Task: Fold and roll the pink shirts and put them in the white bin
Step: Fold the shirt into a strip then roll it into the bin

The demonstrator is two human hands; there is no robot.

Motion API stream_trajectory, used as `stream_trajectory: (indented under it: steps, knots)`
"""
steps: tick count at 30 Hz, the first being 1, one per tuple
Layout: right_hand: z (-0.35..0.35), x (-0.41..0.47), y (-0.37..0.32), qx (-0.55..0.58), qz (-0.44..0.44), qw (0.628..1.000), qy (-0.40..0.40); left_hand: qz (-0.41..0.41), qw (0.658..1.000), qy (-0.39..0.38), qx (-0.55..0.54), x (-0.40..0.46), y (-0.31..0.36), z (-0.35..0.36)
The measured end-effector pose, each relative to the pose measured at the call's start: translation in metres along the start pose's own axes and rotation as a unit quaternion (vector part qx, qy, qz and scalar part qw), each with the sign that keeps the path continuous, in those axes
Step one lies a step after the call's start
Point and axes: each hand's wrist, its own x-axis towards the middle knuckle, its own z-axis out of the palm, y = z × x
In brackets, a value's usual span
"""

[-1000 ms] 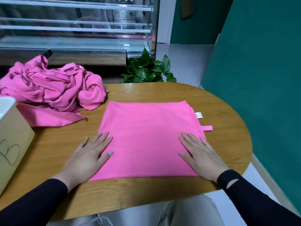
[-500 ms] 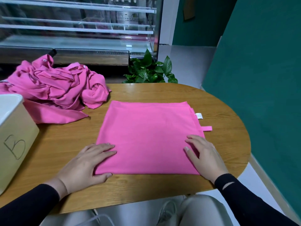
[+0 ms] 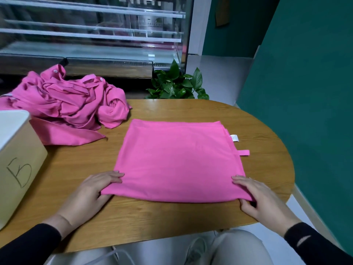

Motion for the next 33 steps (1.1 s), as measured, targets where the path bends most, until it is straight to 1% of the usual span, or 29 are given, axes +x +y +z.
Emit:
stream_trajectory:
  steps: [3,6,8,11,14,16,19,21,24,26,30,33]
  knots:
    - [0.0,0.002,-0.004,-0.011,0.009,1.0,0.005,-0.038,0.998,0.022,-0.054,-0.001,0.01,-0.005]
    - [0.005,0.002,0.0,-0.01,-0.006,0.999,0.05,-0.082,0.99,0.037,-0.111,-0.003,0.019,-0.008]
    - [0.004,0.0,-0.002,0.033,0.011,0.997,0.074,-0.105,0.983,0.049,-0.145,-0.004,0.025,-0.012]
    - [-0.009,-0.003,-0.014,0.105,0.012,0.991,0.087,-0.132,0.972,0.061,-0.182,-0.008,0.036,-0.021]
    - [-0.038,0.002,-0.033,0.217,0.049,0.971,0.091,-0.154,0.963,0.065,-0.212,-0.013,0.039,-0.031]
    - [-0.059,0.019,-0.048,0.252,0.049,0.961,0.103,-0.184,0.951,0.088,-0.231,-0.003,0.04,-0.039]
    - [-0.081,0.063,-0.064,0.294,0.06,0.948,0.107,-0.212,0.945,0.156,-0.196,0.035,0.026,-0.047]
    - [-0.088,0.1,-0.066,0.324,0.112,0.937,0.069,-0.235,0.939,0.17,-0.186,0.065,0.014,-0.048]
    - [-0.076,0.151,-0.051,0.305,0.169,0.937,-0.027,-0.27,0.943,0.131,-0.148,0.101,-0.008,-0.036]
    - [-0.061,0.175,-0.038,0.292,0.195,0.934,-0.068,-0.285,0.947,0.088,-0.121,0.116,-0.018,-0.03]
    - [-0.046,0.197,-0.02,0.27,0.226,0.933,-0.072,-0.268,0.962,0.021,-0.041,0.144,-0.047,-0.024]
    - [-0.041,0.2,-0.01,0.234,0.244,0.939,-0.066,-0.269,0.963,0.006,0.012,0.156,-0.058,-0.018]
